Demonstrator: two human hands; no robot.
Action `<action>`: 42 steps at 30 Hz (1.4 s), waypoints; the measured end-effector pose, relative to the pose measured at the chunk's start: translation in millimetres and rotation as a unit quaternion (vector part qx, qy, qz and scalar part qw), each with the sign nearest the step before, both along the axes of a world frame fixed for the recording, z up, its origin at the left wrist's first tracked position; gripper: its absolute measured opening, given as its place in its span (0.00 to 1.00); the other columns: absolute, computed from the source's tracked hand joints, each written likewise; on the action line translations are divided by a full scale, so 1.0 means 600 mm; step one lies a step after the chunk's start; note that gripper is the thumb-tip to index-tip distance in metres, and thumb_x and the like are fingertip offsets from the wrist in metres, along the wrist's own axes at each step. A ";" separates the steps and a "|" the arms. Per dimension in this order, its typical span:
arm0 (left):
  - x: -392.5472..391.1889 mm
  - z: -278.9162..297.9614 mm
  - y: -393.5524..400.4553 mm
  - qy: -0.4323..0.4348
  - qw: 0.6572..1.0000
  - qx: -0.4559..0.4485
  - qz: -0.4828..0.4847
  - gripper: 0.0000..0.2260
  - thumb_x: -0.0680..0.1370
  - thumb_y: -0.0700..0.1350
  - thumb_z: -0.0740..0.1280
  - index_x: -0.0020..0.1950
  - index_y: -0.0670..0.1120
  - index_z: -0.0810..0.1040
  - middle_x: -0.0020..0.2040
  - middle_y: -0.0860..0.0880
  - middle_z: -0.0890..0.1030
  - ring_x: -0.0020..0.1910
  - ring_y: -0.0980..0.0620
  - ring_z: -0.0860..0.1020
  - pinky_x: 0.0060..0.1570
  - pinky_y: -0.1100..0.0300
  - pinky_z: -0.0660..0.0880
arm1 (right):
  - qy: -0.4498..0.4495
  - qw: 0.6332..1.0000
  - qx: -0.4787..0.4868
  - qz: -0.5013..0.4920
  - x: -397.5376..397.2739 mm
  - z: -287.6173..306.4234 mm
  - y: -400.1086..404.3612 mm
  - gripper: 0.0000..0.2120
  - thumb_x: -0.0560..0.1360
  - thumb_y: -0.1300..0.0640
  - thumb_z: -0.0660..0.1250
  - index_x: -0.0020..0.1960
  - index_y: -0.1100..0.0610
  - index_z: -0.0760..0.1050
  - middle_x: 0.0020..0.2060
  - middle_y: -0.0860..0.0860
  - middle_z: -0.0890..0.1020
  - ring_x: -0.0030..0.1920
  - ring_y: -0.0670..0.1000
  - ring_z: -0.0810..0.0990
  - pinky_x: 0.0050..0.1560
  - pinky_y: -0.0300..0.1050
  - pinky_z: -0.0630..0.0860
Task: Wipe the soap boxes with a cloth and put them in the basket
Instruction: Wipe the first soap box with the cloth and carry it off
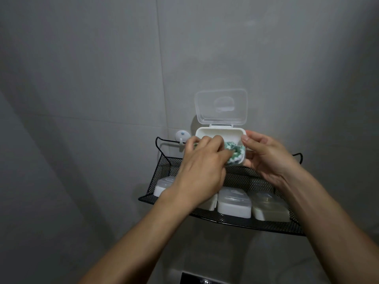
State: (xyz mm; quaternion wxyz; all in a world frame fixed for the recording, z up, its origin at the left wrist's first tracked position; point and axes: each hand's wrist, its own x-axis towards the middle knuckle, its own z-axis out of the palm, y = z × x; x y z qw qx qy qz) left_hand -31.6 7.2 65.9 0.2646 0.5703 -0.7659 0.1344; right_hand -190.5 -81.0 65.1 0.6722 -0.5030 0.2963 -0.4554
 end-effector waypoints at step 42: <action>0.006 -0.016 -0.013 0.019 0.991 -0.126 -0.045 0.10 0.73 0.50 0.75 0.51 0.46 0.85 0.44 0.49 0.81 0.45 0.47 0.76 0.44 0.53 0.67 | -0.001 0.999 0.049 0.004 0.026 0.012 -0.005 0.06 0.79 0.64 0.62 0.50 0.64 0.77 0.38 0.58 0.83 0.34 0.52 0.83 0.32 0.45 0.83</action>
